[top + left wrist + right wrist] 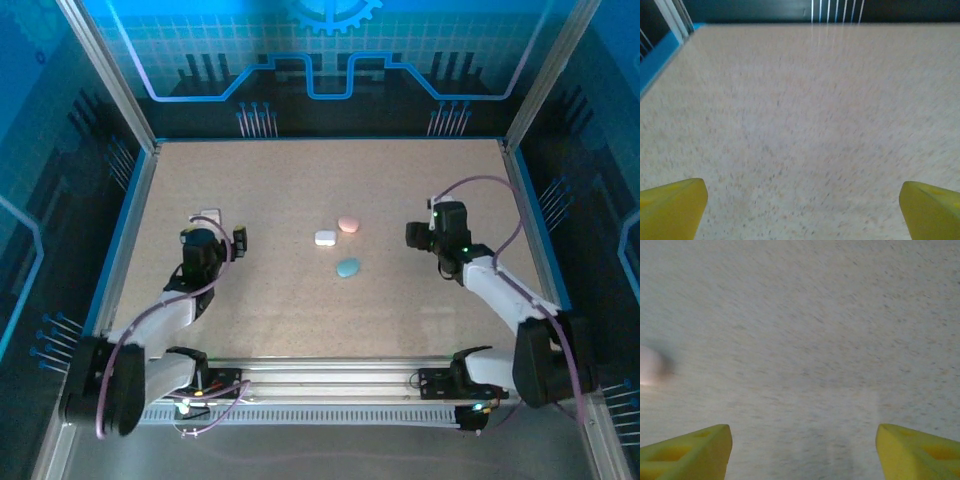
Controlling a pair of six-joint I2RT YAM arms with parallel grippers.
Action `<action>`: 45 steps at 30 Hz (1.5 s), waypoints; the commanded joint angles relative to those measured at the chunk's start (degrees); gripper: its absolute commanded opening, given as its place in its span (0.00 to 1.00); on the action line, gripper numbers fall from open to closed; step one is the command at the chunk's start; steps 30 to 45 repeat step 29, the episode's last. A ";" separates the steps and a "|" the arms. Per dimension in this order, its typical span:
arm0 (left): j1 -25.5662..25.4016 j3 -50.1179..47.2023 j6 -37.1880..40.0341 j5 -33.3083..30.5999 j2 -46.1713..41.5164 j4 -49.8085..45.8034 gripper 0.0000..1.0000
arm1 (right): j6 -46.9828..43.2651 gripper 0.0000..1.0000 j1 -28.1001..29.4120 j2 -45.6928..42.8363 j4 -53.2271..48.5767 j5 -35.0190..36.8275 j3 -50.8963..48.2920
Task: Insert wireless bluetooth earbuds into charging case
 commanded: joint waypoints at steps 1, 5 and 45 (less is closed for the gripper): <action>1.67 -1.41 1.10 3.74 6.86 14.15 0.99 | -13.87 0.75 -1.66 6.07 18.18 1.68 -3.82; 4.08 -1.10 2.31 10.68 14.21 25.17 0.99 | -15.01 0.77 -4.29 6.72 33.81 -10.05 -8.39; 6.92 -0.10 -0.78 10.98 22.17 30.08 0.99 | -12.21 1.00 -7.24 11.81 44.65 -12.44 -12.51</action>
